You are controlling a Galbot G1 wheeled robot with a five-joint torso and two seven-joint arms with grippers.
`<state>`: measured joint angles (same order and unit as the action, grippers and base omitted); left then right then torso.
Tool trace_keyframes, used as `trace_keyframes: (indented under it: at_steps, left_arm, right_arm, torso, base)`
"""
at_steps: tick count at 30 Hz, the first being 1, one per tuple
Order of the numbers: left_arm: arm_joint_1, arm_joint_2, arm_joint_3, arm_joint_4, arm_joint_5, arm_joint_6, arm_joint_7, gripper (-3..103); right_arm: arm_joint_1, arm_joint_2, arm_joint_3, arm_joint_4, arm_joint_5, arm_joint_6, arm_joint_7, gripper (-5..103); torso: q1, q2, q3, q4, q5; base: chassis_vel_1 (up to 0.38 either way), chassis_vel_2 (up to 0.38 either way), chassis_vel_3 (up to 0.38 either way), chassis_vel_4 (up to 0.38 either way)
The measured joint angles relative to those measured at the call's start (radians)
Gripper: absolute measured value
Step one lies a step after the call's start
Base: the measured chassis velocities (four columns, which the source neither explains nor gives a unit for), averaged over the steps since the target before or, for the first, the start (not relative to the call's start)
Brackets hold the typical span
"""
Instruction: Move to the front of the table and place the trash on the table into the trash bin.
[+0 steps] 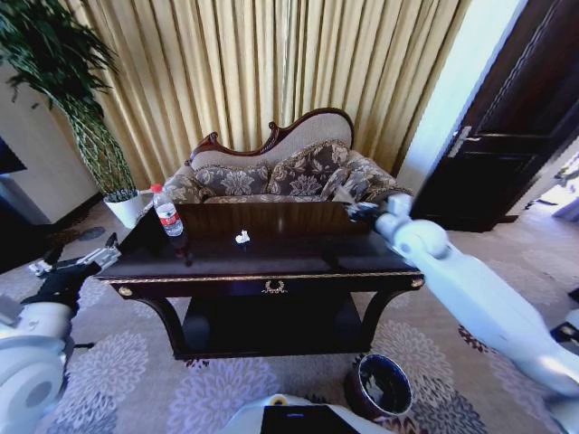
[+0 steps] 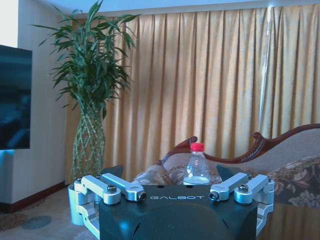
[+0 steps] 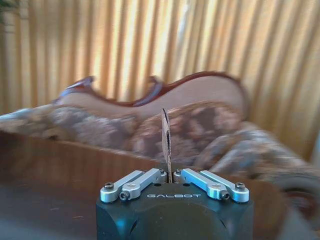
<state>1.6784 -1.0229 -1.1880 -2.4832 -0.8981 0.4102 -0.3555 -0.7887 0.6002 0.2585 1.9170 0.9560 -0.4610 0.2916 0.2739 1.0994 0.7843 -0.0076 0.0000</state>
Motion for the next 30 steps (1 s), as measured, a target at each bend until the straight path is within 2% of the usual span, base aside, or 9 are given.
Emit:
trace_keyframes:
  at_steps: [3, 5, 6, 9, 12, 15, 21, 23, 30]
  left_arm:
    - [-0.013, 0.001, 0.018, 0.015, 0.008, -0.022, 0.018, 100]
    - [-0.015, 0.002, 0.036, 0.043, 0.027, -0.079, 0.051, 100]
    - [-0.015, 0.002, 0.036, 0.043, 0.027, -0.079, 0.051, 100]
    - [-0.007, 0.008, 0.039, 0.068, 0.031, -0.12, 0.076, 100]
    - [-0.006, 0.011, 0.039, 0.076, 0.033, -0.126, 0.081, 100]
    - [-0.003, 0.012, 0.039, 0.08, 0.044, -0.12, 0.083, 100]
    - [0.003, 0.009, 0.03, 0.072, 0.051, -0.102, 0.085, 100]
    - [0.012, 0.008, 0.009, 0.056, 0.05, -0.071, 0.101, 100]
    - [0.009, 0.004, 0.017, 0.039, 0.05, -0.036, 0.104, 100]
  right_arm:
    - [-0.056, -0.001, 0.064, 0.019, -0.01, 0.04, 0.03, 1]
    - [-0.15, 0.017, 0.154, 0.053, -0.029, 0.095, 0.048, 1]
    - [-0.15, 0.017, 0.154, 0.053, -0.029, 0.095, 0.048, 1]
    - [-0.312, 0.053, 0.279, 0.11, -0.058, 0.131, 0.028, 1]
    - [-0.393, 0.076, 0.345, 0.135, -0.08, 0.146, 0.006, 1]
    - [-0.497, 0.118, 0.43, 0.178, -0.121, 0.162, -0.009, 1]
    - [-0.562, 0.161, 0.479, 0.21, -0.166, 0.168, -0.02, 1]
    - [-0.591, 0.183, 0.497, 0.228, -0.18, 0.169, -0.029, 1]
    - [-0.627, 0.182, 0.533, 0.256, -0.175, 0.167, -0.046, 1]
  torso:
    - [0.0, 0.0, 0.0, 0.0004, -0.0001]
    - [0.0, 0.0, 0.0, 0.0007, -0.0005]
    - [0.0, 0.0, 0.0, 0.0007, -0.0005]
    - [0.0, 0.0, 0.0, 0.0003, -0.0002]
    - [0.0, 0.0, 0.0, 0.0, 0.0]
    - [0.0, 0.0, 0.0, 0.0001, -0.0002]
    - [0.0, 0.0, 0.0, 0.0004, -0.0003]
    - [0.0, 0.0, 0.0, 0.0003, 0.0]
    - [0.0, 0.0, 0.0, 0.0002, -0.0003]
  base:
    - [0.0, 0.0, 0.0, 0.0]
    - [0.0, 0.0, 0.0, 0.0]
    - [0.0, 0.0, 0.0, 0.0]
    - [0.0, 0.0, 0.0, 0.0]
    - [0.0, 0.0, 0.0, 0.0]
    - [0.0, 0.0, 0.0, 0.0]
    - [0.0, 0.0, 0.0, 0.0]
    - [0.0, 0.0, 0.0, 0.0]
    - [0.0, 0.0, 0.0, 0.0]
